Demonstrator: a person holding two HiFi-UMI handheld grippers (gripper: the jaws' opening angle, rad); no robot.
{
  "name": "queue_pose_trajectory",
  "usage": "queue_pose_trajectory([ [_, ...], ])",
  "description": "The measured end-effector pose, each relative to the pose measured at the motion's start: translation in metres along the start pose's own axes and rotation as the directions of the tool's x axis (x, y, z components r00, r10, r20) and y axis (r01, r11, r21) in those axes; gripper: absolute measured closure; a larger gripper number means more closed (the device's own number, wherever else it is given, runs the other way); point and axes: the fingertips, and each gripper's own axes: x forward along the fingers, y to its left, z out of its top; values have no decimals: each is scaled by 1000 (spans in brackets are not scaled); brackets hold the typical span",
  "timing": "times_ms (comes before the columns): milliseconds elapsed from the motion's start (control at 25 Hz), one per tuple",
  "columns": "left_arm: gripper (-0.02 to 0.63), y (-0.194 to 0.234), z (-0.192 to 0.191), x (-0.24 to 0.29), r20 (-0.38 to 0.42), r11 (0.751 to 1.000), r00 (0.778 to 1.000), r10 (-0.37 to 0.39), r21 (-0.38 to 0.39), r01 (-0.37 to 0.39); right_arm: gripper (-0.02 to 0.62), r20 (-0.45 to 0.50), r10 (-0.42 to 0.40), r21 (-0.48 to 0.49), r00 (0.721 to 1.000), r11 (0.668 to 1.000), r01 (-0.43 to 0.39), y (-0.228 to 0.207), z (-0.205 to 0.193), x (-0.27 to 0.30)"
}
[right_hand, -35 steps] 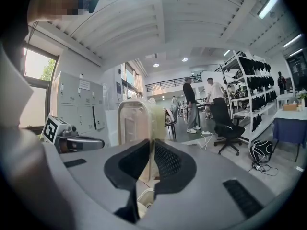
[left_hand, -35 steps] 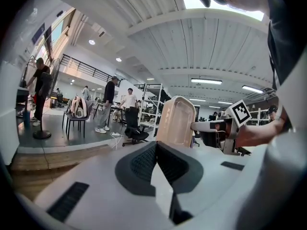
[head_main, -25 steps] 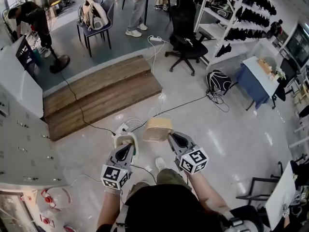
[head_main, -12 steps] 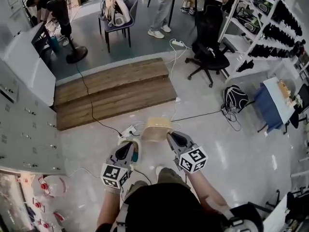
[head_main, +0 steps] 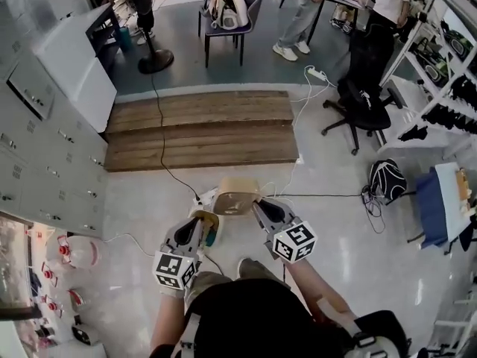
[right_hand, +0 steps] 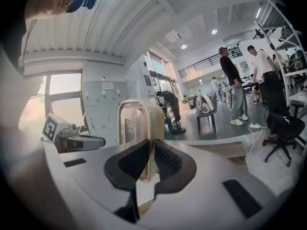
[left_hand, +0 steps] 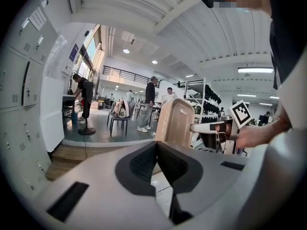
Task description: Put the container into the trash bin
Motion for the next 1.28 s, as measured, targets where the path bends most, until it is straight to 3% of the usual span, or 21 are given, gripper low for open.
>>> queue_pose_trajectory([
  [280, 598, 9, -11, -3, -13, 993, 993, 116, -38, -116, 551, -56, 120, -7, 991, 993, -121, 1, -5, 31],
  [600, 598, 48, -31, -26, -33, 976, 980, 195, -91, -197, 551, -131, 189, -9, 973, 981, -192, 29, -26, 77],
  [1280, 598, 162, -76, -96, -85, 955, 972, 219, -183, -231, 551, -283, 179, -37, 942, 980, -197, 110, -84, 185],
])
